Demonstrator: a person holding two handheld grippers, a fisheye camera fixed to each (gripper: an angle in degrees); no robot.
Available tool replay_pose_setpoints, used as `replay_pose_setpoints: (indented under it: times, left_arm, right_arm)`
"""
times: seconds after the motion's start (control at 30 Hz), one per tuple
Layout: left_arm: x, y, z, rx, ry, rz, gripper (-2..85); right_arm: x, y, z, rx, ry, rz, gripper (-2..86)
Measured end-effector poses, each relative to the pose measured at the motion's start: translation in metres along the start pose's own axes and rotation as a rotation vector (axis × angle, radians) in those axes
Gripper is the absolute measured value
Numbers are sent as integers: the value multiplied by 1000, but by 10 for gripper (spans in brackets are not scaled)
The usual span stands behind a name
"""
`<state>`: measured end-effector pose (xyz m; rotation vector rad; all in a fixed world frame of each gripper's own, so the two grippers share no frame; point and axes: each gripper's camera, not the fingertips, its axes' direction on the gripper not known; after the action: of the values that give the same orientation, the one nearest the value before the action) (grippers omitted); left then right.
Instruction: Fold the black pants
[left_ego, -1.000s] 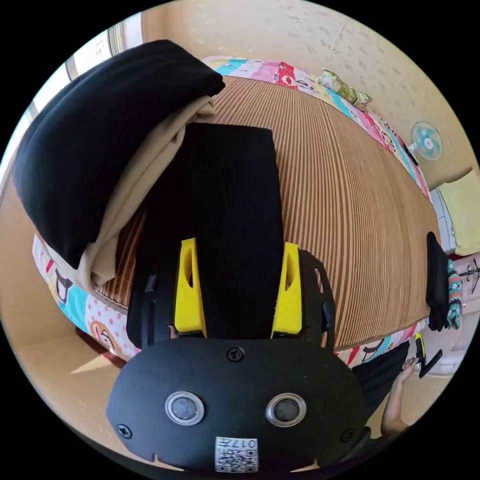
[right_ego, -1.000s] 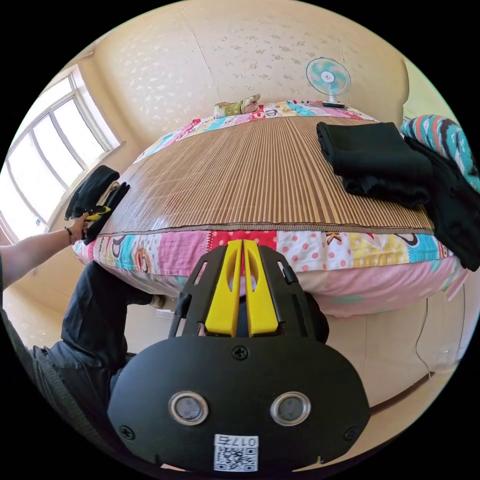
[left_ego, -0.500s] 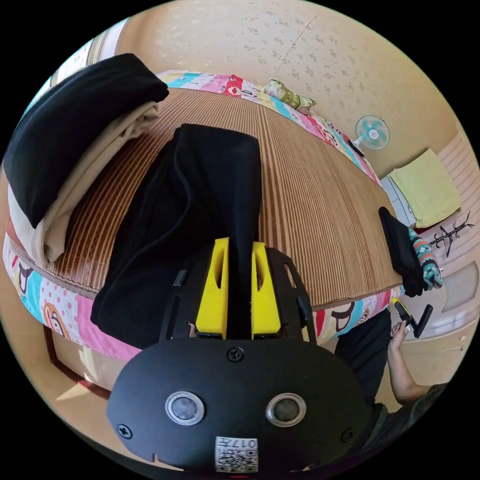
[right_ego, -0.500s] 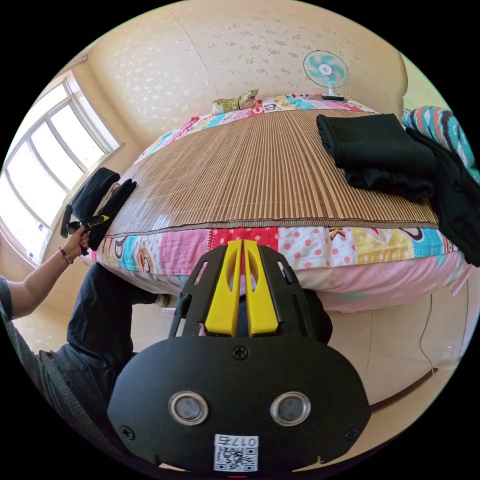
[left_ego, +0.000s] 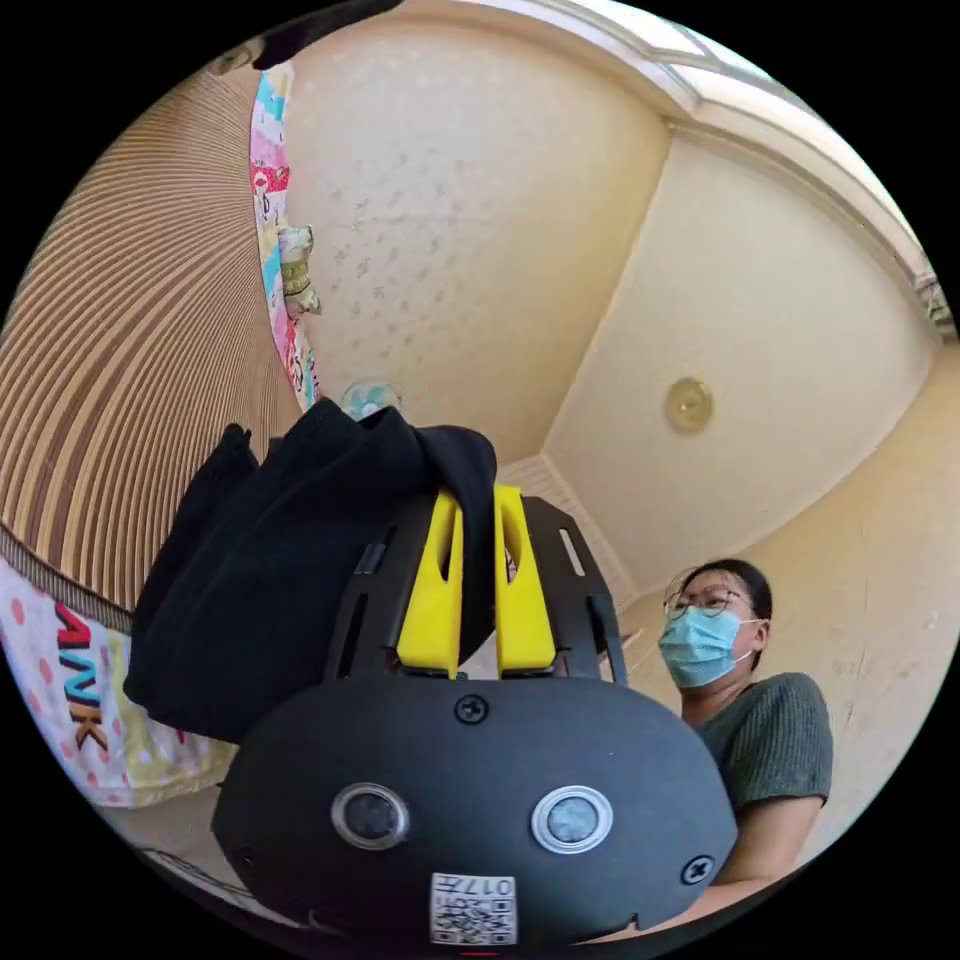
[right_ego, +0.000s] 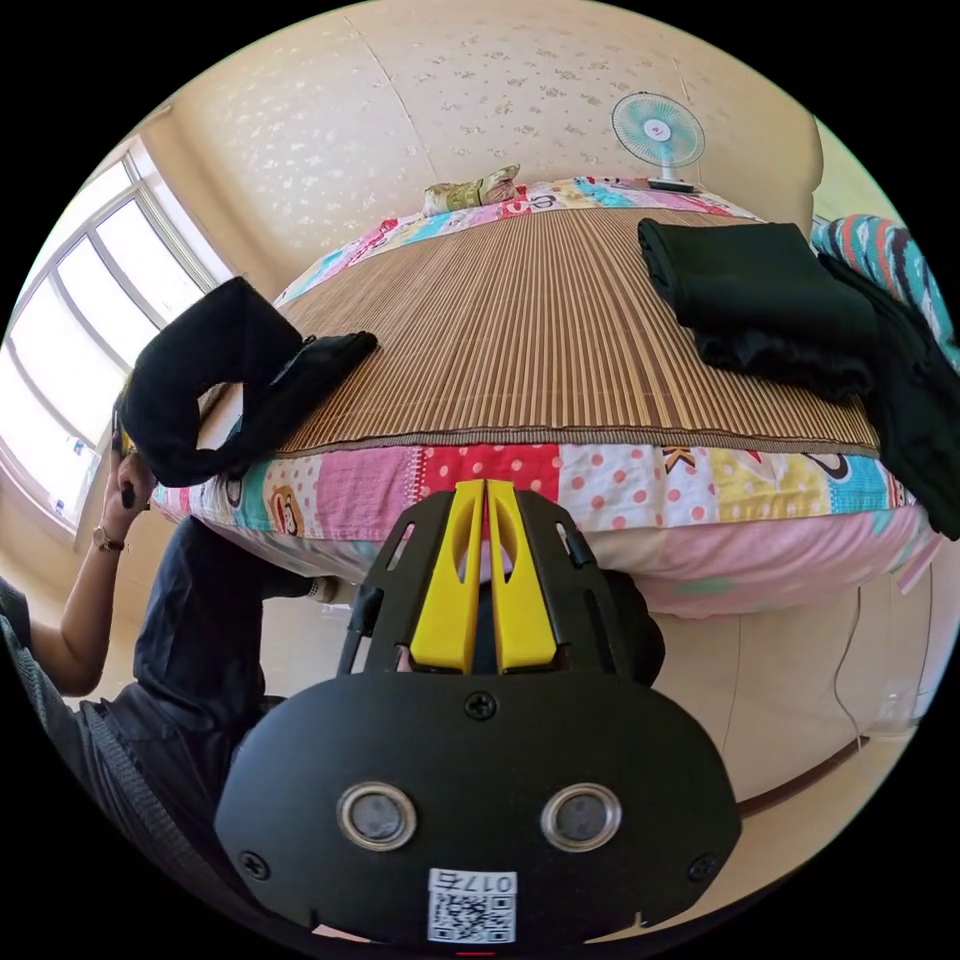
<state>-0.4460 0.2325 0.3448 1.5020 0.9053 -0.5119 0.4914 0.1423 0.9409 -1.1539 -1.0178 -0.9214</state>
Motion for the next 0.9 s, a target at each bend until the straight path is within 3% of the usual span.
replay_pose_setpoints:
  times: [0.07, 0.3, 0.5, 0.67, 0.9]
  left_arm:
    - [2, -10, -21, 108, -63, 14, 51]
    - [61, -9, -62, 195, -846, 153, 66]
    - [78, 47, 14, 122, -1215, 291, 117]
    - [90, 96, 110, 69, -1333, 483, 197]
    - [83, 93, 166, 17, -1389, 538, 169]
  right_arm:
    - [9, -2, -2, 14, -10, 15, 3]
    - [40, -11, -6, 42, -81, 68, 3]
    - [58, -21, -7, 53, -107, 85, 3]
    - [73, -31, -8, 59, -119, 92, 4]
    - [90, -43, -9, 68, -127, 107, 4]
